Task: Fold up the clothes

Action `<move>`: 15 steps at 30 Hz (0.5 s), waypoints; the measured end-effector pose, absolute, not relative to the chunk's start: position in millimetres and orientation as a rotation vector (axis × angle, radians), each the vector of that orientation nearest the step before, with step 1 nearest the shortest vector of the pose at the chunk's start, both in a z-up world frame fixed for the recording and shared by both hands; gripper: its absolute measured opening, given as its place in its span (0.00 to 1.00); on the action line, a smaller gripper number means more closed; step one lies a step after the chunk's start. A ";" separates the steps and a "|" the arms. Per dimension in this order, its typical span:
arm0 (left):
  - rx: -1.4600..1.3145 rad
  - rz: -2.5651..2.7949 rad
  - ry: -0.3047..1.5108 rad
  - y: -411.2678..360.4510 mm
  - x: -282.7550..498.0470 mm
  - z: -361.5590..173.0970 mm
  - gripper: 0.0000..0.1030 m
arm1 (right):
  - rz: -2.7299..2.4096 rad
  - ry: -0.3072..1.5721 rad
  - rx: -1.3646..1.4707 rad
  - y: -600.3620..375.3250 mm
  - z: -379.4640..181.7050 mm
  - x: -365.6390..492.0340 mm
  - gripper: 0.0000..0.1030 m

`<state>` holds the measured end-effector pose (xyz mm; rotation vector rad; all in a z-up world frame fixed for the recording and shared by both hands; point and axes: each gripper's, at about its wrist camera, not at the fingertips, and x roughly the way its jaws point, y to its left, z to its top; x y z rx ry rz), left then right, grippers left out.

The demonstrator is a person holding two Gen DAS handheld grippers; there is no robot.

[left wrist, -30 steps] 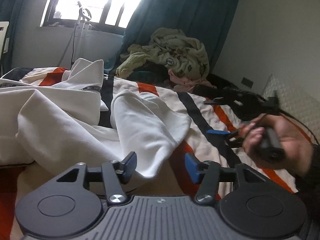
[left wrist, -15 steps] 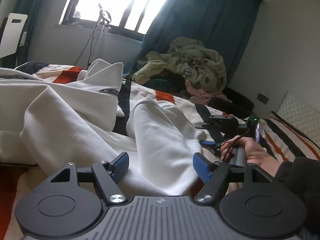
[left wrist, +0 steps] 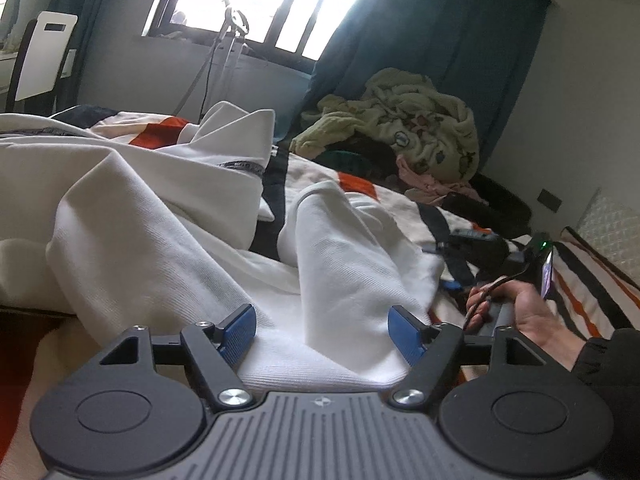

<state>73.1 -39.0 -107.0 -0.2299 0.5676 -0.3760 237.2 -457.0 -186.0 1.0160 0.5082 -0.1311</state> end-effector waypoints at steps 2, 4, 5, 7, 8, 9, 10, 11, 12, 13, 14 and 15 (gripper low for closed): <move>-0.222 -0.371 0.568 -39.8 73.4 -108.7 0.72 | -0.119 0.483 0.985 -454.6 -176.3 236.9 0.43; -0.214 -0.367 0.562 -41.0 72.8 -109.6 0.73 | -0.107 0.458 0.954 -452.3 -166.6 236.5 0.16; -0.211 -0.366 0.559 -41.3 72.4 -110.0 0.73 | -0.101 0.445 0.939 -451.1 -161.7 236.3 0.11; -0.209 -0.367 0.553 -41.4 72.2 -110.4 0.72 | -0.089 0.420 0.908 -448.7 -152.0 236.0 0.07; -0.209 -0.369 0.550 -41.6 72.0 -110.4 0.72 | -0.092 0.398 0.904 -450.6 -147.3 233.7 0.07; -0.208 -0.371 0.546 -41.8 71.9 -110.4 0.72 | -0.109 0.363 0.916 -456.8 -142.9 228.7 0.07; -0.208 -0.372 0.542 -41.8 71.5 -110.2 0.73 | -0.129 0.326 0.931 -464.6 -138.8 222.1 0.07; -0.210 -0.374 0.539 -41.2 71.2 -109.7 0.73 | -0.150 0.286 0.949 -473.2 -134.5 214.3 0.06; -0.214 -0.376 0.536 -40.6 70.8 -109.1 0.73 | -0.174 0.252 0.965 -482.2 -130.9 207.0 0.06; -0.225 -0.379 0.534 -39.5 70.3 -108.3 0.73 | -0.206 0.221 0.981 -491.7 -128.6 198.4 0.06; -0.235 -0.383 0.531 -38.3 69.9 -107.5 0.73 | -0.244 0.193 0.995 -501.7 -127.8 188.4 0.06; -0.248 -0.386 0.531 -36.5 69.9 -106.6 0.73 | -0.282 0.171 1.005 -512.4 -128.2 179.2 0.06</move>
